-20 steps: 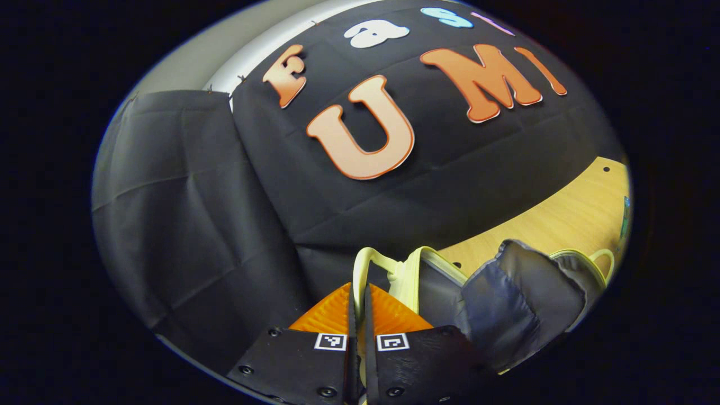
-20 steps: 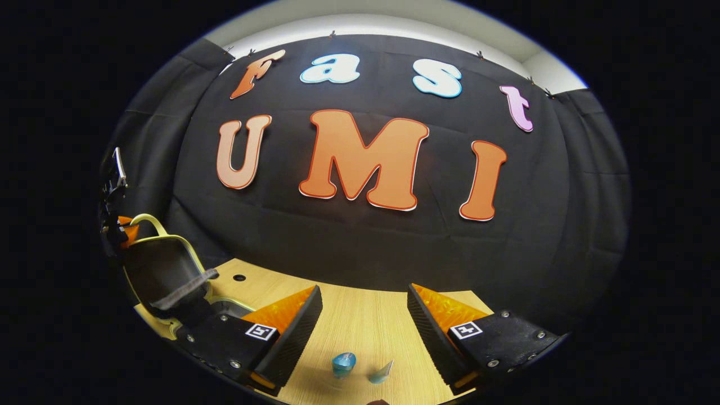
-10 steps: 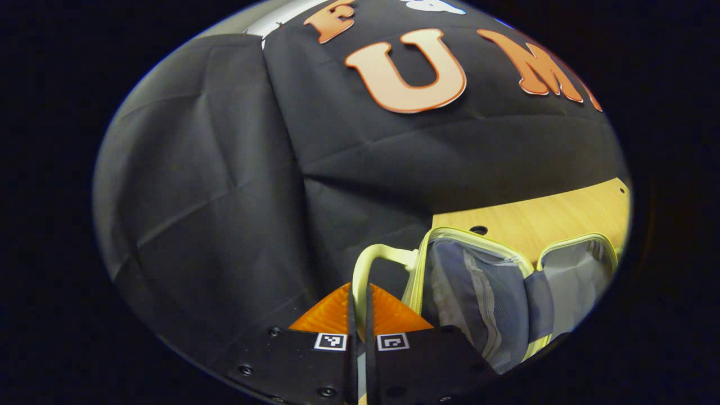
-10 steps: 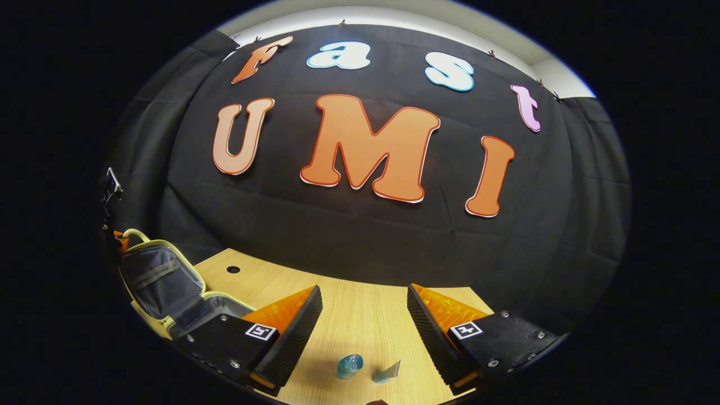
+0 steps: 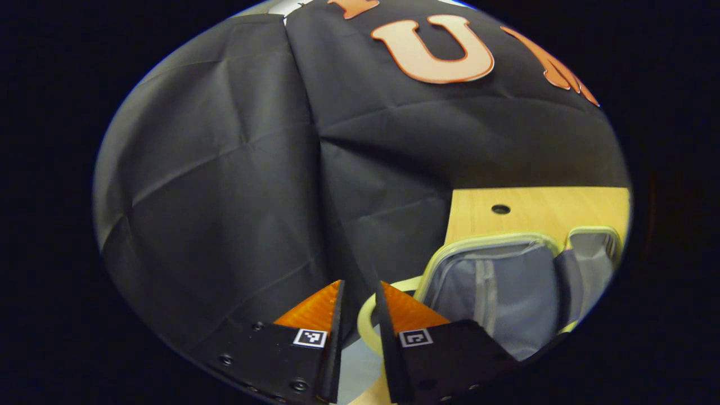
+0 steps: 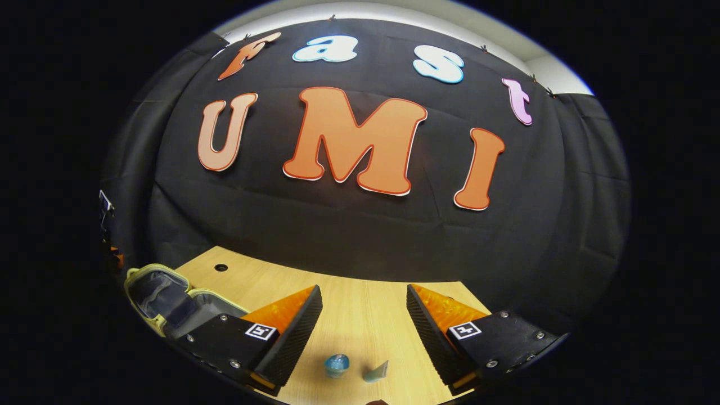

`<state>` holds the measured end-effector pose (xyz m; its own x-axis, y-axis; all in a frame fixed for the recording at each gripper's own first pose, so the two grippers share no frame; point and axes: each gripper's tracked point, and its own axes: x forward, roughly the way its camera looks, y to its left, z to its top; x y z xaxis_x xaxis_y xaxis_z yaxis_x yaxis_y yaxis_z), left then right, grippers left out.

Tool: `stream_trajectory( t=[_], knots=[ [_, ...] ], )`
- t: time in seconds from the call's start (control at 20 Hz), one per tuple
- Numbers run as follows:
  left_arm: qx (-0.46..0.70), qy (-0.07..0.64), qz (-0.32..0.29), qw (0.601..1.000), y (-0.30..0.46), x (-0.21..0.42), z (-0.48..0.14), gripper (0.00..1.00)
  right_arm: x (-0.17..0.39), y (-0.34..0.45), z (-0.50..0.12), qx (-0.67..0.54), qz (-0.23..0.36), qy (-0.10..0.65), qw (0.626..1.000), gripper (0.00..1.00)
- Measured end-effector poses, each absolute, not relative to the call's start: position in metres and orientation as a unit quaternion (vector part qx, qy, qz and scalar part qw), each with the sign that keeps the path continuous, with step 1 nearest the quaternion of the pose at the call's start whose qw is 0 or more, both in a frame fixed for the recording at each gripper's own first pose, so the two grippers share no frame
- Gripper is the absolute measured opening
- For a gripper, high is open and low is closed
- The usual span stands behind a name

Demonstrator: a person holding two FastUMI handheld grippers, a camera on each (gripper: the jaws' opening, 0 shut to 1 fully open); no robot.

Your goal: First open the suitcase, pack the skin care products into it, and then close the suitcase.

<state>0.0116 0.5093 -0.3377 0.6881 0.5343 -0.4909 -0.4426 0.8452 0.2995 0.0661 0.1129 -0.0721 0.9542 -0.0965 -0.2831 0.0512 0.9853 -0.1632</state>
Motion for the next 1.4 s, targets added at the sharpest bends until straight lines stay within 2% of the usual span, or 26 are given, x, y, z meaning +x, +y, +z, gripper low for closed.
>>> stream_trajectory(
  t=[0.15, 0.2, 0.35, 0.5, 0.55, 1.0, 1.4],
  knots=[
    [0.094, 0.254, 0.242, 0.932, 0.468, 0.024, -0.29, 0.77, 0.053, 0.09, -0.07, -0.08, -0.049, 0.143, 0.985, 0.95],
    [0.098, 0.238, 0.229, 0.939, 0.45, 0.027, -0.275, 0.76, 0.047, 0.081, -0.07, -0.081, -0.053, 0.142, 0.985, 0.95],
    [0.108, 0.199, 0.181, 0.957, 0.38, 0.037, -0.234, 0.84, 0.031, 0.057, -0.081, -0.089, -0.049, 0.15, 0.984, 0.95],
    [0.103, 0.175, 0.143, 0.969, 0.297, 0.042, -0.223, 0.87, 0.019, 0.037, -0.088, -0.088, -0.032, 0.146, 0.985, 0.96],
    [0.103, 0.173, 0.133, 0.97, 0.272, 0.041, -0.217, 0.97, 0.017, 0.033, -0.093, -0.083, -0.02, 0.149, 0.985, 0.96],
    [0.102, 0.148, 0.041, 0.983, 0.076, 0.044, -0.203, 0.98, -0.003, 0.002, -0.132, -0.071, 0.066, 0.169, 0.981, 0.96],
    [0.082, 0.155, -0.063, 0.982, -0.06, 0.047, -0.251, 0.98, -0.012, -0.005, -0.172, -0.076, 0.091, 0.187, 0.975, 0.96]
  ],
)
